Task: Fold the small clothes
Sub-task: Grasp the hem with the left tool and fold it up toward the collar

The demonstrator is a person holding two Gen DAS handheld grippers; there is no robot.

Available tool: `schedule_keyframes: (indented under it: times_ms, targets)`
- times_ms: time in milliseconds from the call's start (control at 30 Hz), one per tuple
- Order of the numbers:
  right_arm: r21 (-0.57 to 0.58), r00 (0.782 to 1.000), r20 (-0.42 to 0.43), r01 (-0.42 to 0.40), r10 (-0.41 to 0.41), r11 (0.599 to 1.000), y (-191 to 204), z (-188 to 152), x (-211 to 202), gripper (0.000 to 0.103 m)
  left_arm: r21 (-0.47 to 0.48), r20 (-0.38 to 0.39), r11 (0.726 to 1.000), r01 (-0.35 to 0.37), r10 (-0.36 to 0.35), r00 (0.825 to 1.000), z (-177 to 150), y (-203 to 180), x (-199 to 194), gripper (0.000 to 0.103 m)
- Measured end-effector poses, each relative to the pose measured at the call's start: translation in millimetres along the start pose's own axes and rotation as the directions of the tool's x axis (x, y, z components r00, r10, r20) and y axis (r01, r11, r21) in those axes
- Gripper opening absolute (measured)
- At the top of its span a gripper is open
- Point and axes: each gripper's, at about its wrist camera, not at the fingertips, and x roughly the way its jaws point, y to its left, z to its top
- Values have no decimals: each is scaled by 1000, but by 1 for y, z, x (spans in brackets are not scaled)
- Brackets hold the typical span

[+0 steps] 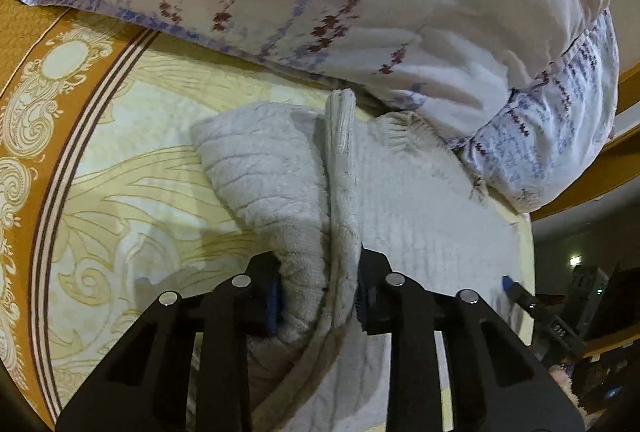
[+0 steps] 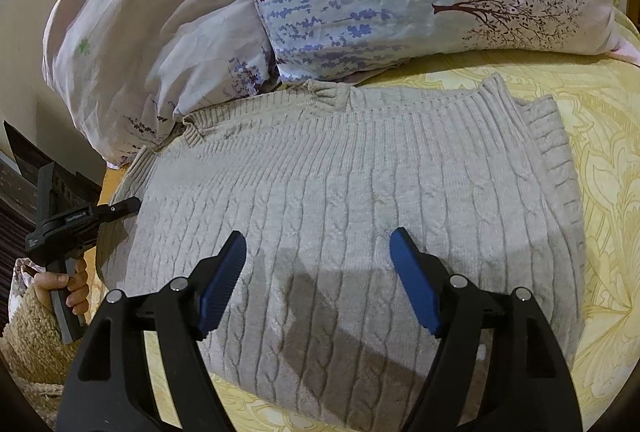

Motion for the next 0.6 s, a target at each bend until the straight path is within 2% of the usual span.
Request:
schedule_keyframes:
  times_ms: [100, 200, 333, 433, 600]
  targets:
    - [18, 1000, 3, -8, 8, 1000, -2, 0, -4, 74, -12, 17, 997, 72, -72, 997, 4, -11, -7, 25]
    - [32, 1000, 6, -16, 16, 999, -5, 2, -6, 74, -14, 33, 987, 161, -160, 987, 8, -28, -11, 25]
    - [45, 1000, 13, -25, 24, 999, -8, 4, -10, 74, 18, 31, 960, 278, -278, 960, 14, -63, -12, 25]
    - [52, 999, 20, -28, 27, 998, -11, 4, -13, 74, 41, 11, 940, 338, -339, 941, 17, -86, -7, 25]
    - [73, 999, 43, -33, 30, 997, -19, 1, -23, 74, 22, -22, 908, 419, -419, 908, 16, -117, 10, 25]
